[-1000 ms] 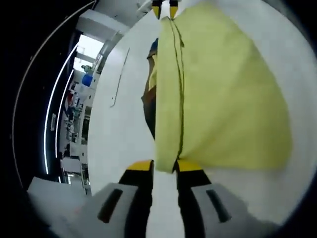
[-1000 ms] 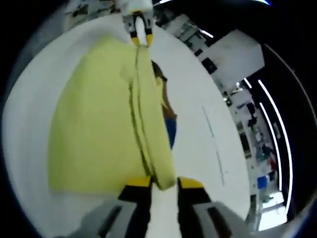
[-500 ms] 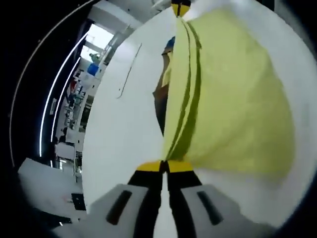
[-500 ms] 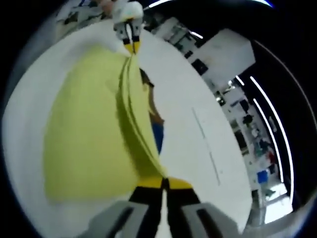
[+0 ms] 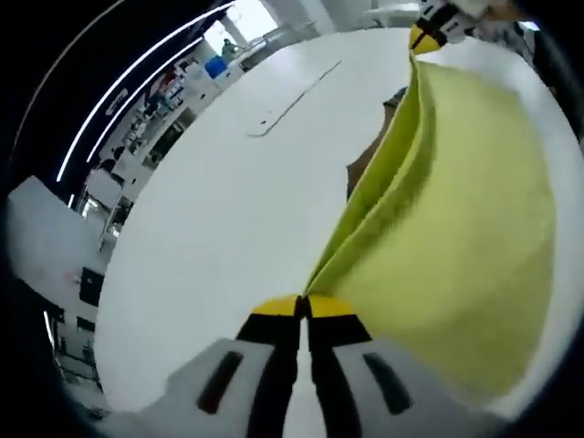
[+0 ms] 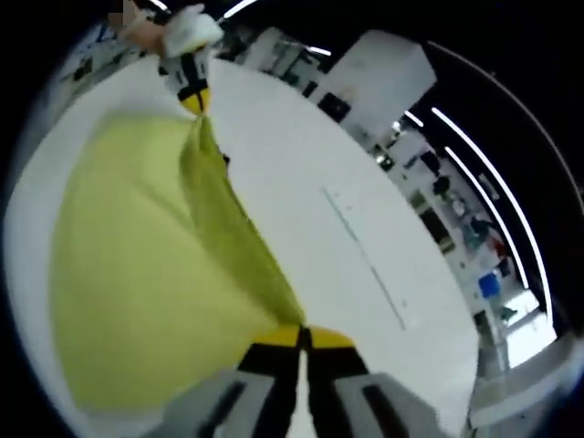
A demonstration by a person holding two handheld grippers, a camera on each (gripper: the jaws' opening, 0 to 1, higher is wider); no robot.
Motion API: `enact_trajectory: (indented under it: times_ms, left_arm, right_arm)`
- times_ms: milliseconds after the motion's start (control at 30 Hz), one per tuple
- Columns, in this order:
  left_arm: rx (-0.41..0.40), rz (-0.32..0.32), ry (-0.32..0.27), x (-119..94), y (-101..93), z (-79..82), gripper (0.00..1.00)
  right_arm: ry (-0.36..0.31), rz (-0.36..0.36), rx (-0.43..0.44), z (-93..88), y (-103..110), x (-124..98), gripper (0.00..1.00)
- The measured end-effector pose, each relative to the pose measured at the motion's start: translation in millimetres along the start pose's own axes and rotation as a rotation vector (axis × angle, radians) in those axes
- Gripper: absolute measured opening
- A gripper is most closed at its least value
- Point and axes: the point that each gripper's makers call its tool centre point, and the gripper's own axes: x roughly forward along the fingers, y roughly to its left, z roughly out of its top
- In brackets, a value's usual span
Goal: Fold the garment on the visible template until the final outline fits inside the template.
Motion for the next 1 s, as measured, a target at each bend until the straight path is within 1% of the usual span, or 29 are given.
enact_trajectory:
  times_ms: [67,133,167,233,433,467,567,600,633,667,767,833,900,933,967,1000]
  left_arm:
    - [-0.011,-0.007,0.008,2,-0.3,-0.1,0.00]
    - [-0.013,-0.010,0.009,5,-0.5,1.7,0.00]
    - [-0.011,-0.010,0.016,4,-1.4,0.5,0.00]
    - [-0.027,-0.012,0.023,2,-4.8,0.9,0.00]
    - [-0.029,-0.025,0.009,1,-8.5,5.6,0.00]
    - [-0.028,-0.022,0.007,1,-8.3,6.0,0.01]
    - [-0.032,-0.016,0.002,0,-5.9,6.4,0.06]
    - [-0.031,-0.012,0.000,-2,-5.3,5.4,0.08]
    - [-0.033,-0.012,-0.002,-2,-3.6,3.7,0.10]
    - [-0.032,-0.012,-0.011,-4,-3.8,5.3,0.11]
    - [-0.041,-0.007,-0.033,-9,-2.4,4.7,0.22]
    - [-0.067,-0.022,-0.054,-14,-5.3,3.0,0.30]
    - [-0.118,-0.056,-0.085,-19,-9.7,4.8,0.36]
    - [-0.132,-0.060,-0.096,-22,-11.0,4.7,0.38]
    - [-0.133,-0.069,-0.106,-26,-13.1,3.7,0.41]
    - [-0.125,-0.078,-0.131,-28,-15.9,5.3,0.45]
  right_arm:
    - [0.022,0.015,0.021,-4.6,2,4,0.00]
    - [0.029,0.018,0.036,-4.7,3,3,0.00]
    - [0.039,0.025,0.052,-6.4,3,7,0.00]
    - [0.044,0.029,0.070,-7.4,4,10,0.00]
    - [0.049,0.035,0.097,-8.7,6,9,0.00]
    - [0.039,0.041,0.124,-6.9,7,8,0.00]
    - [0.031,0.043,0.153,-6.2,5,5,0.00]
    - [0.019,0.046,0.176,-4.6,5,3,0.01]
    - [0.011,0.051,0.196,-3.8,5,2,0.03]
    - [0.009,0.051,0.217,-4.4,5,1,0.07]
    - [-0.009,0.052,0.245,-3.1,4,-4,0.16]
    - [-0.010,0.063,0.286,-4.9,7,-8,0.19]
    - [-0.022,0.078,0.353,-6.7,11,-11,0.24]
    - [-0.030,0.083,0.377,-6.9,12,-12,0.27]
    - [-0.042,0.089,0.402,-5.8,14,-16,0.30]
    - [-0.046,0.093,0.415,-5.8,15,-18,0.32]
